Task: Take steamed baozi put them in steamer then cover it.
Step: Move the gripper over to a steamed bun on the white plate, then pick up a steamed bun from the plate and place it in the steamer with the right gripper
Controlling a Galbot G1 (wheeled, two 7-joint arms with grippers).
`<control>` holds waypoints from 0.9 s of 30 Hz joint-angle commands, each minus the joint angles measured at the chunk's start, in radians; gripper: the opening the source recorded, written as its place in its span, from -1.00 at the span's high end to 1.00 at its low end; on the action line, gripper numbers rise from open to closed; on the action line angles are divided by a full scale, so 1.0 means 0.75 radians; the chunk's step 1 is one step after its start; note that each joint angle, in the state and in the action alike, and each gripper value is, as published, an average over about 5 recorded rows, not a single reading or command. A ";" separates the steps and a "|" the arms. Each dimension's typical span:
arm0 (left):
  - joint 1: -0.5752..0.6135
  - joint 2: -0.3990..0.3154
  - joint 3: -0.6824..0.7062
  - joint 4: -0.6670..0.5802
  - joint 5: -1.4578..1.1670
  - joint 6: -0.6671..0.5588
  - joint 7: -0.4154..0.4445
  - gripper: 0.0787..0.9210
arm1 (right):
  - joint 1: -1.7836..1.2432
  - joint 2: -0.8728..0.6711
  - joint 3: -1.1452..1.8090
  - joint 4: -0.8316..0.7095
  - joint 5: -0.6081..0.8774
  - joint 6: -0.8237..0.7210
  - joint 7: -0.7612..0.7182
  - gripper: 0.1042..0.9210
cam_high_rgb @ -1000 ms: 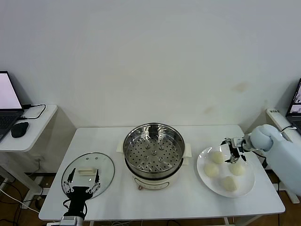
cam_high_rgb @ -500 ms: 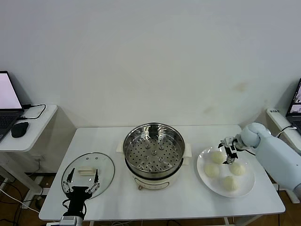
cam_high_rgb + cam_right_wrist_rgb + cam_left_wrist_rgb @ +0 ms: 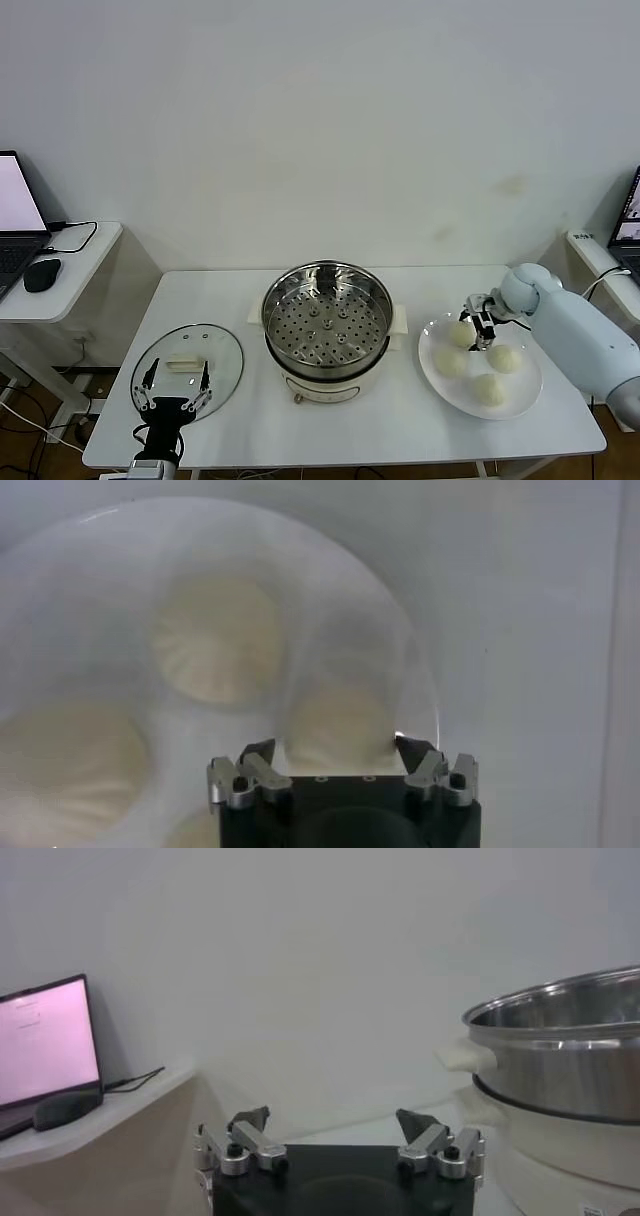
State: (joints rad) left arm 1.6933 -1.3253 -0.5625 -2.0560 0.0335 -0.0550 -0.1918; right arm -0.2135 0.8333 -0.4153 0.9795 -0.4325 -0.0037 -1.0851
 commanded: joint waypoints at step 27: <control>0.006 0.013 0.003 -0.023 0.003 0.000 0.017 -0.77 | 0.850 -0.308 -0.655 0.472 0.643 -0.040 0.011 -0.14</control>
State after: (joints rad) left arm 1.6963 -1.3172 -0.5606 -2.0702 0.0355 -0.0542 -0.1803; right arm 0.1117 0.6533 -0.6813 1.2261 -0.1436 -0.0282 -1.0782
